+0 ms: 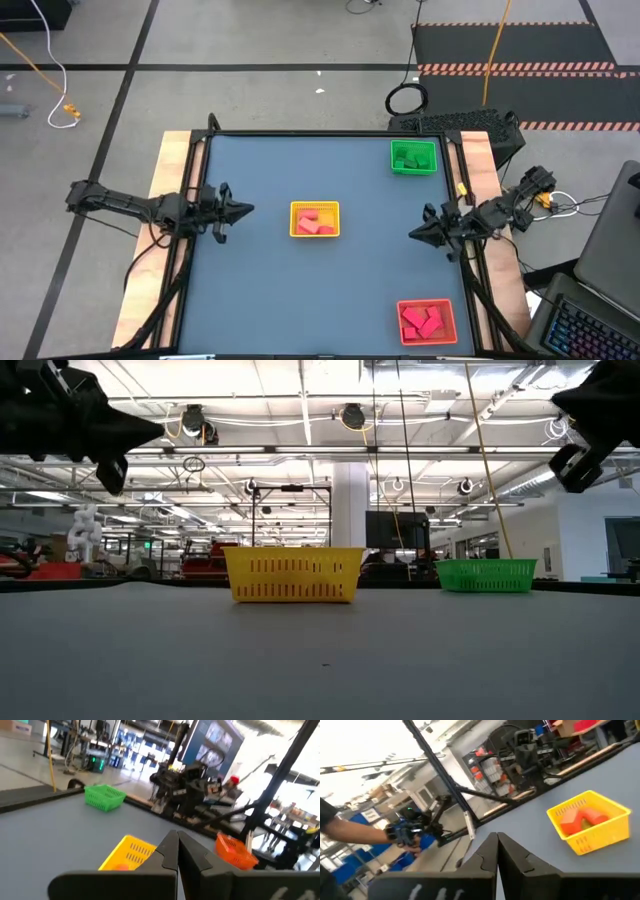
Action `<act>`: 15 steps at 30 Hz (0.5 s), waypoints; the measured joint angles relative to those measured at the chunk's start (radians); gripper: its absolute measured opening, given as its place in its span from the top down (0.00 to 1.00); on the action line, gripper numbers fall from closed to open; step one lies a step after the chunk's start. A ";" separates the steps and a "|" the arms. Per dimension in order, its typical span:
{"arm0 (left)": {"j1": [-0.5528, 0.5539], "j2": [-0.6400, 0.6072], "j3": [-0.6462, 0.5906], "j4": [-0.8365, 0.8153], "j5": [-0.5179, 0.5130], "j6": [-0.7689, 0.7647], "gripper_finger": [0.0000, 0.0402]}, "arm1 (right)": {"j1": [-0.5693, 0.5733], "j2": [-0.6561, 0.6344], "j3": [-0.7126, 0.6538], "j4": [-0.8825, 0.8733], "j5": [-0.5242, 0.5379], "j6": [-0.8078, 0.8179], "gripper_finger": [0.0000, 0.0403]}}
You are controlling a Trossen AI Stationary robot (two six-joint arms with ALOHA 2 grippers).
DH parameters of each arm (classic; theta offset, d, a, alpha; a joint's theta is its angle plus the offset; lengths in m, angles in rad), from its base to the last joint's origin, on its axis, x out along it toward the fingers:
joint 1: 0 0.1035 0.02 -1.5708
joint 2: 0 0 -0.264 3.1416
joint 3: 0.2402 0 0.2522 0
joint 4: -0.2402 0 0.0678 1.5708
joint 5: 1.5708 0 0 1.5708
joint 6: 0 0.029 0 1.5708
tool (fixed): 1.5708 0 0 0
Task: Sort & place blocks by color
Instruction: Return to Home Position
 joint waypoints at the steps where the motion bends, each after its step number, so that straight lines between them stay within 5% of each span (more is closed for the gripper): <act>1: 0.003 0.001 0.000 -0.014 0.001 -0.002 1.00 | -0.012 -0.004 -0.001 -0.013 -0.003 -0.004 1.00; 15: 0.083 -0.005 0.000 0.005 0.091 -0.010 1.00 | -0.274 -0.005 -0.004 -0.010 -0.306 -0.036 1.00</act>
